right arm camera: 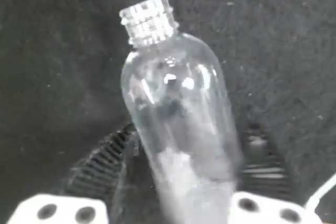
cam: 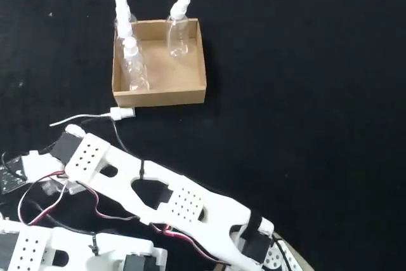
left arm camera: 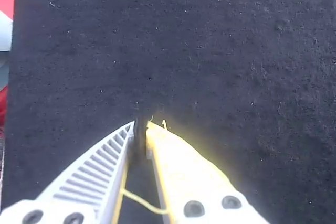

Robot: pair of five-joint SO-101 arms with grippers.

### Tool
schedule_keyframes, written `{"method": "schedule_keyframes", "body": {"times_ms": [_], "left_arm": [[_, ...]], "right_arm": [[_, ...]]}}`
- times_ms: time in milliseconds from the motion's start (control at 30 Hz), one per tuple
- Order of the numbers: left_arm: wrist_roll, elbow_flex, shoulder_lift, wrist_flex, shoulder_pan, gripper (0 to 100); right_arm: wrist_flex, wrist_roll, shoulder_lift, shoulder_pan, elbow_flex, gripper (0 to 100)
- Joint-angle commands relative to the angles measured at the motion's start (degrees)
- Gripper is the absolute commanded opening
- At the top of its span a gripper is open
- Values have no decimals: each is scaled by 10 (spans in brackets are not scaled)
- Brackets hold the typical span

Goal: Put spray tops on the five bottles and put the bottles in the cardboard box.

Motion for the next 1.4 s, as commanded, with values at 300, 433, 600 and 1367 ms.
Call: {"method": "schedule_keyframes", "body": {"times_ms": [300, 433, 600, 1367], "left_arm": [[-3, -15, -9, -11, -4, 30], [-2, -15, -9, -11, -4, 30], [-2, -15, -9, -11, -4, 30], [-2, -1, -9, -27, 0, 30]], "right_arm": [[119, -36, 18, 47, -203, 146], [118, -65, 16, 56, -214, 69], [121, -69, 15, 57, -217, 57], [120, -123, -355, 88, 174, 54]]}}
